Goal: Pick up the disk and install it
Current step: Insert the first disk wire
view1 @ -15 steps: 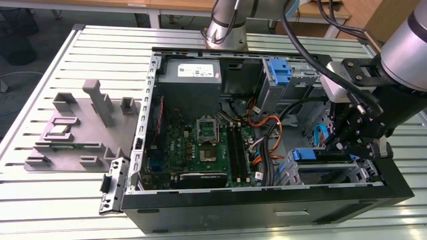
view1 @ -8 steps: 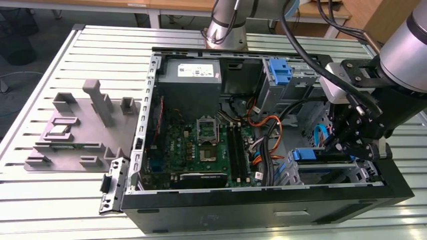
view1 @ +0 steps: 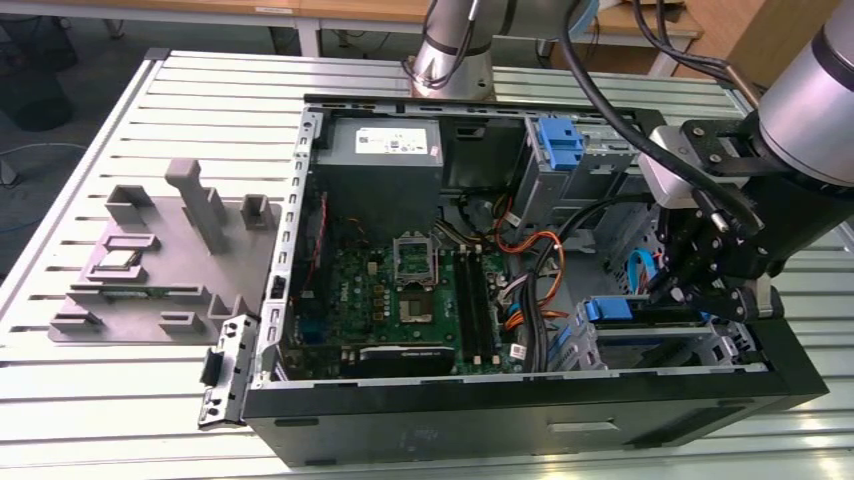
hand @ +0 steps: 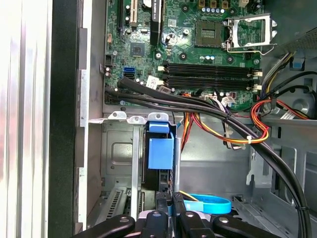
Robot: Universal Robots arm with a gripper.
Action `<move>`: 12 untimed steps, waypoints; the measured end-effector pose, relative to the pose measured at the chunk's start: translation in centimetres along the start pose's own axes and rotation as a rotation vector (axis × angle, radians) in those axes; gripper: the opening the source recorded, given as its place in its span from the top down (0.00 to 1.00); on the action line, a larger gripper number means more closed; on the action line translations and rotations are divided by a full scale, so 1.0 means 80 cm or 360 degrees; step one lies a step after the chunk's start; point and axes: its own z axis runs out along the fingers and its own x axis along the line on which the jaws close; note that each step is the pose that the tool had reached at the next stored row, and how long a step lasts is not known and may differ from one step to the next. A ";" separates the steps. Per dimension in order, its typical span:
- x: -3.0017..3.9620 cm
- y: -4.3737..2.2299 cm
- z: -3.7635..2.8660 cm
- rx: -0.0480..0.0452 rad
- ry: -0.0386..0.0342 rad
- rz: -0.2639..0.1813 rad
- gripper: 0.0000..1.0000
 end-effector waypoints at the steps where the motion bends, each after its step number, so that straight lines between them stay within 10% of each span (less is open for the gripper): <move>1: 0.0001 0.0000 0.0003 0.0000 0.0000 0.0000 0.84; 12: 0.0003 0.0001 0.0025 0.0000 0.0000 0.0000 0.84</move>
